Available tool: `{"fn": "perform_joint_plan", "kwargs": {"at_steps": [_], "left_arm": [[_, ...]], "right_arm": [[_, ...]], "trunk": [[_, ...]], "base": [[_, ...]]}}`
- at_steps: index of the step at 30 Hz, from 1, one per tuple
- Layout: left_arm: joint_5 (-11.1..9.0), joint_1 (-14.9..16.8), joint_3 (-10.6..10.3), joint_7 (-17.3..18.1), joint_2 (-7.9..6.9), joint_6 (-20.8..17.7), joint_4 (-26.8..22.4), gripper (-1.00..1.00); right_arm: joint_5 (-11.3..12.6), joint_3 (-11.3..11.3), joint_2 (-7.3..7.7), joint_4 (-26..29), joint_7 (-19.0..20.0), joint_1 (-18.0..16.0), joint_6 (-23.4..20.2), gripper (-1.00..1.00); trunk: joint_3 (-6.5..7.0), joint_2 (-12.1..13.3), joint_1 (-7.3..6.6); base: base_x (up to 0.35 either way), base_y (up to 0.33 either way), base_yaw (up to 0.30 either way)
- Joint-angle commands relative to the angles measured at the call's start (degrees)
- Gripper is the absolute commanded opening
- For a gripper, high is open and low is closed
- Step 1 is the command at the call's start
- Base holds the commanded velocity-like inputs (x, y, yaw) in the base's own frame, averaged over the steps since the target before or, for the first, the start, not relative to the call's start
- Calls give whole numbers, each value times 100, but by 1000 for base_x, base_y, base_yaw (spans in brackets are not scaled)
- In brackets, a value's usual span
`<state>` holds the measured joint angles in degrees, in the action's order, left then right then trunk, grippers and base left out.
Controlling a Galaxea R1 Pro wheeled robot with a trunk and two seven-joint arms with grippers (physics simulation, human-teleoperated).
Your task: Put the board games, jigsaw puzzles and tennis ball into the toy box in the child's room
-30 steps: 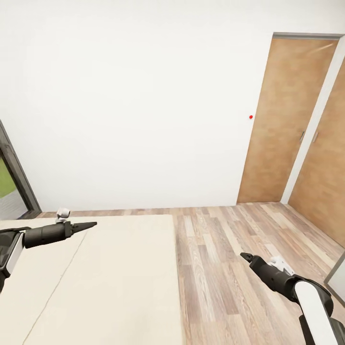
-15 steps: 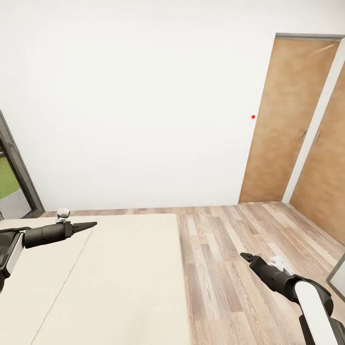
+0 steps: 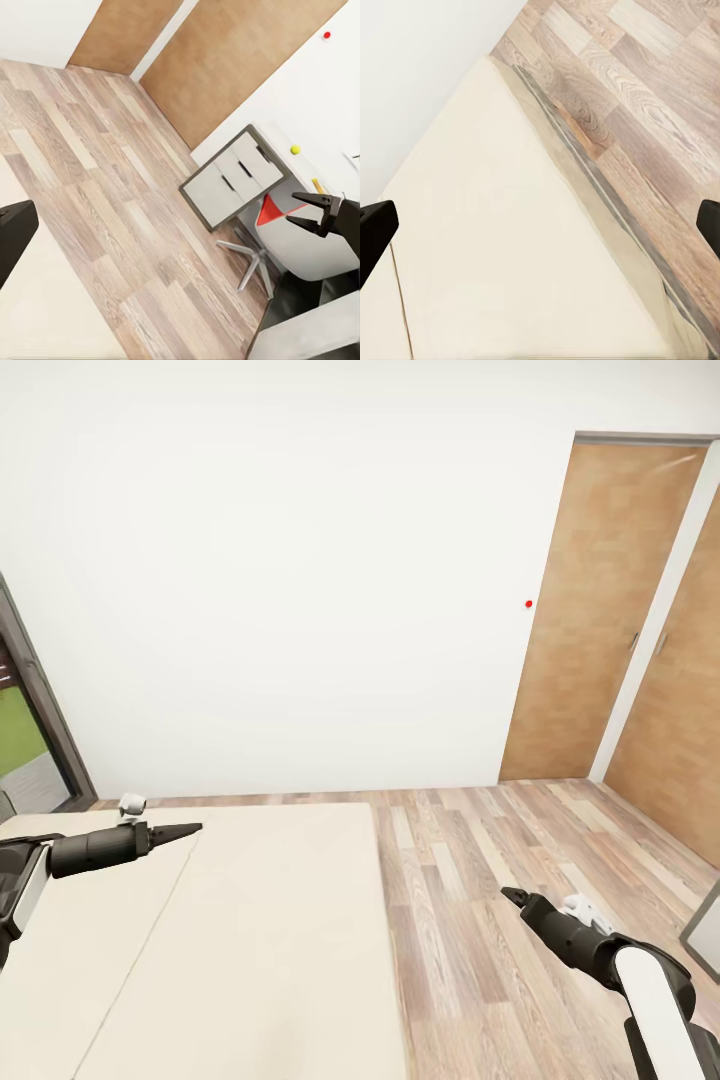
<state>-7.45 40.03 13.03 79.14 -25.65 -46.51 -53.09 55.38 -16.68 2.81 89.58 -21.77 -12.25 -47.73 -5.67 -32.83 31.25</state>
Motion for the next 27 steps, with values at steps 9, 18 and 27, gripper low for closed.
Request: {"fn": "perform_joint_plan", "kwargs": {"at_steps": [9, 18, 27], "left_arm": [[-11, 5, -2, 13, -1, -60, 0, 100], [-11, 5, -1, 13, -1, -60, 0, 100], [-11, 5, 2, 13, -1, -60, 0, 100]], "right_arm": [[60, -2, 0, 7, -55, -6, -17, 100], [60, -2, 0, 7, -55, -6, -17, 100], [60, -2, 0, 7, -55, -6, -17, 100]], "trunk": [[-11, -10, 2], [-11, -10, 2], [-11, -10, 2]], "base": [[-30, 39, 0], [-70, 208, 0], [-23, 271, 0]]}}
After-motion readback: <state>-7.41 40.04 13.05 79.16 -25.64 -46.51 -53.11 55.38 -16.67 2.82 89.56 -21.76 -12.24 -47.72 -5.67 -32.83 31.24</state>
